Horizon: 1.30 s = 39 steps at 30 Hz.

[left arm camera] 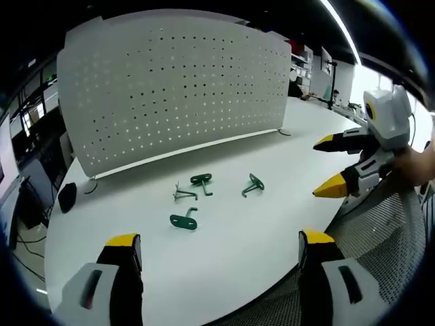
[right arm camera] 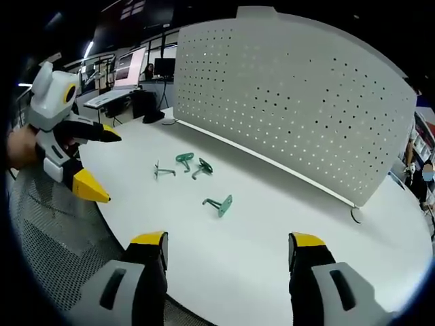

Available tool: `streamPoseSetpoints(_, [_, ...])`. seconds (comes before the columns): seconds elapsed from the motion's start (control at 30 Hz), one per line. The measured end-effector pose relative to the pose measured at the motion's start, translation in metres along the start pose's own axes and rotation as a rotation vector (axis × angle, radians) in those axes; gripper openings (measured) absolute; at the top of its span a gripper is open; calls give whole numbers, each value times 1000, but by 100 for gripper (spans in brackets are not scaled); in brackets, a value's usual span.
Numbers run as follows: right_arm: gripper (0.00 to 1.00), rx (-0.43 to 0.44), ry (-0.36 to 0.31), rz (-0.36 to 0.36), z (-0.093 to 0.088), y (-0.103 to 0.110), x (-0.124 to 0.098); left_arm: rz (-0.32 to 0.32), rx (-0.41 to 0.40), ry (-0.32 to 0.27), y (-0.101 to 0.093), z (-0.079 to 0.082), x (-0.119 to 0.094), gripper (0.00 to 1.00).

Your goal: Insert the hook assembly into the mounting plate slot until the hook locks in place.

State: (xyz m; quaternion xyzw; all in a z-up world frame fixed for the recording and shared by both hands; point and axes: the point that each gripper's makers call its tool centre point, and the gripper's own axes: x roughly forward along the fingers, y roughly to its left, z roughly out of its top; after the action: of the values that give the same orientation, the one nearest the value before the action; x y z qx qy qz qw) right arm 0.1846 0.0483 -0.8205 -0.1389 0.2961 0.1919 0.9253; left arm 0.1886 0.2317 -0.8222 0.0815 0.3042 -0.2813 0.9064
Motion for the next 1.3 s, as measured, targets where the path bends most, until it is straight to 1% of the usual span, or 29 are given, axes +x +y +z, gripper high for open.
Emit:
streamPoseSetpoints(1.2, [69, 3, -4, -10, 0, -2, -1, -8, 9, 2, -3, 0, 0, 98])
streamPoseSetpoints(1.3, [69, 5, -5, -11, 1, -2, -1, -11, 9, 9, -3, -2, 1, 98])
